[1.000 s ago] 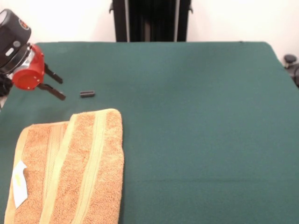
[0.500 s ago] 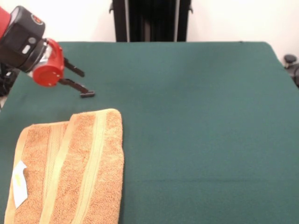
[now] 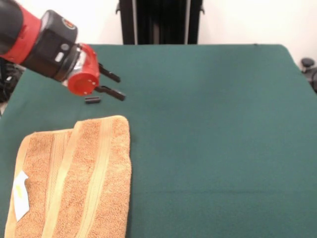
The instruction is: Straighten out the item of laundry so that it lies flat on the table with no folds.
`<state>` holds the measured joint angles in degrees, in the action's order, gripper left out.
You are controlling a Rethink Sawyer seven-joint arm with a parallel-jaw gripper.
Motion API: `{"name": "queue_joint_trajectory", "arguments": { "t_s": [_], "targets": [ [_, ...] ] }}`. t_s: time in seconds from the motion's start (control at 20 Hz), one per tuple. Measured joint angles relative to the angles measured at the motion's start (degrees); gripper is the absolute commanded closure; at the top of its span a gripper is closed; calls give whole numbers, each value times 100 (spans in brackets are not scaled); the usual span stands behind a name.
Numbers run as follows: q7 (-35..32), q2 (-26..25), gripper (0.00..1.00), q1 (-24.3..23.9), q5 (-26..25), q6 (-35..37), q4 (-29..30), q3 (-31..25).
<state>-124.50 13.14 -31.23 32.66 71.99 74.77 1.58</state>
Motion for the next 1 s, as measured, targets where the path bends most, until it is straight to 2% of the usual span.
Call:
{"name": "queue_joint_trajectory", "arguments": {
  "t_s": [0.35,0.8,1.0],
  "targets": [
    [0,-21,0,237,115,-82,158,-2],
    [0,-355,0,158,120,-120,134,0],
    [0,-537,0,114,172,-388,148,-2]
  ]
}}
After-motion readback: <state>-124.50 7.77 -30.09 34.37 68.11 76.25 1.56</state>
